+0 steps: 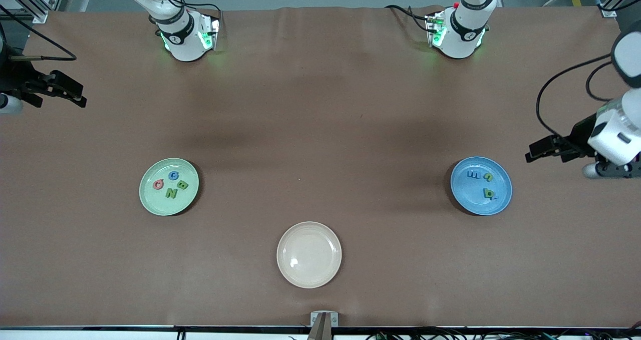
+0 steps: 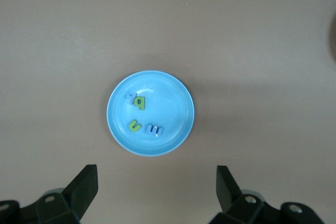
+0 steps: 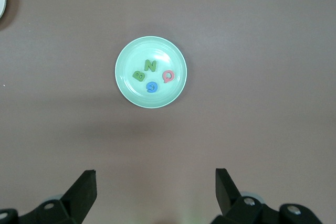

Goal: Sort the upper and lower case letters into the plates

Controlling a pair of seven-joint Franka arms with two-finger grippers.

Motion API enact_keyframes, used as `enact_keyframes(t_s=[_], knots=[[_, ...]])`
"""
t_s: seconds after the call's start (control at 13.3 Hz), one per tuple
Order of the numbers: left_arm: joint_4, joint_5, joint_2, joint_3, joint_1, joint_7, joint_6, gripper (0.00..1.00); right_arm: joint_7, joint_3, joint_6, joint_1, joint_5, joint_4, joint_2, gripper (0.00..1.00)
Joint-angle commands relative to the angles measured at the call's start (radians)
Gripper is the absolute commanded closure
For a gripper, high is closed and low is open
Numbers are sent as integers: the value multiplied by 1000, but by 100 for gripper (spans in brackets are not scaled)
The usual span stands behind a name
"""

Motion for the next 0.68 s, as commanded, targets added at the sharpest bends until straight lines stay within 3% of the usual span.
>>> enact_keyframes(t_s=[0.0,0.6], knots=[[-24,62,-94,-25,-1,6,-67,1,-17,9,0,-18,5,-25,-23,0],[-10,88,-179,-64,1,1,-113,1,-18,12,0,-15,5,-25,-23,0]])
